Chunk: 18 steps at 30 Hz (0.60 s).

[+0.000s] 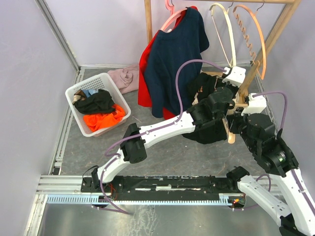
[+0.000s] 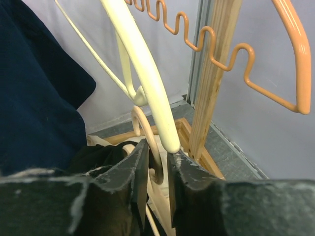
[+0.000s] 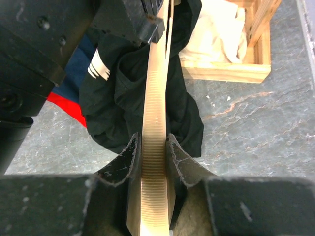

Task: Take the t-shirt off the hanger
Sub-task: Remove the T-shirt from the clothesline.

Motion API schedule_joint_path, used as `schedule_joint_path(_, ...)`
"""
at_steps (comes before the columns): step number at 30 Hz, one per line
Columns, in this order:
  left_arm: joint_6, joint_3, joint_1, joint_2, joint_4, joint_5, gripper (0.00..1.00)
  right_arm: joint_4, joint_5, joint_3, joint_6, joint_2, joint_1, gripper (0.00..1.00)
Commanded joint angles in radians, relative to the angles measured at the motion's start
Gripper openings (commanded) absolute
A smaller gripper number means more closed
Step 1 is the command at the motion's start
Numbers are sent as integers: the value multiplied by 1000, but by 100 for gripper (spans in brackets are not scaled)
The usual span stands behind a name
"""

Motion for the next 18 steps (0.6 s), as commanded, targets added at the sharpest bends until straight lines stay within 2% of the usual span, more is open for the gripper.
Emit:
schedule_joint_path(1,3,-4,-8,-97,8,23,32,77,-4,90,-80,8,-2,1)
schedule_joint_path(4,8,-16,-7,-108,9,24,50,76,-17,104,-103,15,-2,1)
schedule_joint_path(6,14,-27,-7,-118,9,23,58,75,-27,111,-114,19,-2,1)
schedule_joint_path(18,50,-135,-3,-260,-32,11,71,58,-93,171,-136,44,-2,1)
